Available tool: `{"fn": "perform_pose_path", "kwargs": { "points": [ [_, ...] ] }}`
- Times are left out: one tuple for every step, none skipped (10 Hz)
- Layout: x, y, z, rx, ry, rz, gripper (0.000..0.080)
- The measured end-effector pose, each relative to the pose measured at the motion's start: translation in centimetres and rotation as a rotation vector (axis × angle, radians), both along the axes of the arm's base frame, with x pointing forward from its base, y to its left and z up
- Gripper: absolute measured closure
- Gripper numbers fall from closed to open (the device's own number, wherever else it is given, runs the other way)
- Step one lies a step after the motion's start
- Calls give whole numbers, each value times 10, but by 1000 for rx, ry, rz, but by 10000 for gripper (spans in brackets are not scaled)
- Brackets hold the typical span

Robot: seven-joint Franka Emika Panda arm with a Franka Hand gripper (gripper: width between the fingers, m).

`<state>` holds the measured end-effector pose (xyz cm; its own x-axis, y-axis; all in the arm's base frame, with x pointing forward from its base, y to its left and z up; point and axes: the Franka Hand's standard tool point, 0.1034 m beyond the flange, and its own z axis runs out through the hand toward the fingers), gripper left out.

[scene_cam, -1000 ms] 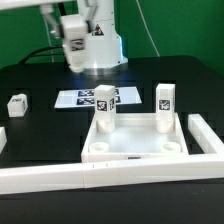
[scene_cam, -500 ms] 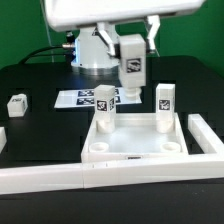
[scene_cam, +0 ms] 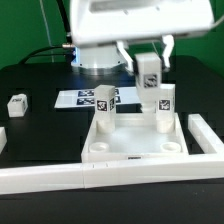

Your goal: Assemble square table

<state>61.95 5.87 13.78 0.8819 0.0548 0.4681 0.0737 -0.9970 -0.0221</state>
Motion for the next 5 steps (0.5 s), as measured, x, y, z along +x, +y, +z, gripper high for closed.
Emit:
{"fn": "perform_pose_path", "kwargs": {
  "points": [
    [9, 2, -8, -3, -2, 1, 509],
    [15, 1, -14, -4, -1, -1, 509],
    [17, 5, -19, -2, 3, 1, 509],
    [17, 13, -24, 2, 9, 4, 509],
    [17, 18, -30, 1, 15, 12, 509]
  ]
}}
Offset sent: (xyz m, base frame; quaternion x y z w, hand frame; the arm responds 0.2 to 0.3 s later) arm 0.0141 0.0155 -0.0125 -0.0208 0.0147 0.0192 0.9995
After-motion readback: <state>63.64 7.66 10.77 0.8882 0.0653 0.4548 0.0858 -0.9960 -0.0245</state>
